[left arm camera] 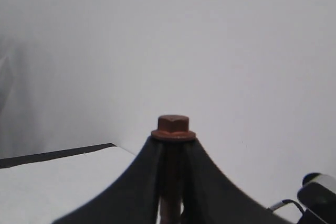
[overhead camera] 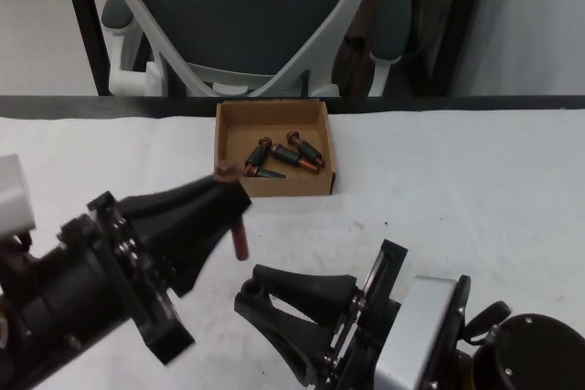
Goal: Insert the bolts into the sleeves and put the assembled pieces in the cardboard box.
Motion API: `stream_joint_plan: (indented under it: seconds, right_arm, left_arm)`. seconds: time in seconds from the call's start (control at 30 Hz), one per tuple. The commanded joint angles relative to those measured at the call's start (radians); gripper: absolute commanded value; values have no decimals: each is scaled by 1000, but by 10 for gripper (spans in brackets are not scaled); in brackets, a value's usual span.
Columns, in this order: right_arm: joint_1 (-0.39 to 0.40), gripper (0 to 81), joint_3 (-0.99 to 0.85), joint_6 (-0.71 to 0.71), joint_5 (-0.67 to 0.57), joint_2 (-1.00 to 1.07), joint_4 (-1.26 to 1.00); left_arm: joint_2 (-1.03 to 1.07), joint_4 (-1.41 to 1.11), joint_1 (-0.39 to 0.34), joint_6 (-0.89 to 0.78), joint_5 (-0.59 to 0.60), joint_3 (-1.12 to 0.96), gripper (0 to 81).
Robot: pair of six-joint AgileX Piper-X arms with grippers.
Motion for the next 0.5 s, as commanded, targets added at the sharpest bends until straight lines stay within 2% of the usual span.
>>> stream_joint_plan:
  seconds: [0.0,0.17,0.47]
  right_arm:
    - [-4,2,-10,-10,0,0,-15]
    - [-22,2,-10,-10,0,0,-19]
    - [-22,2,1,-10,41,0,-28]
  left_arm:
    - [2,-38,-48,117,31,-2,8]
    - [2,-38,-77,183,48,-2,8]
    - [2,-34,-77,272,48,-2,8]
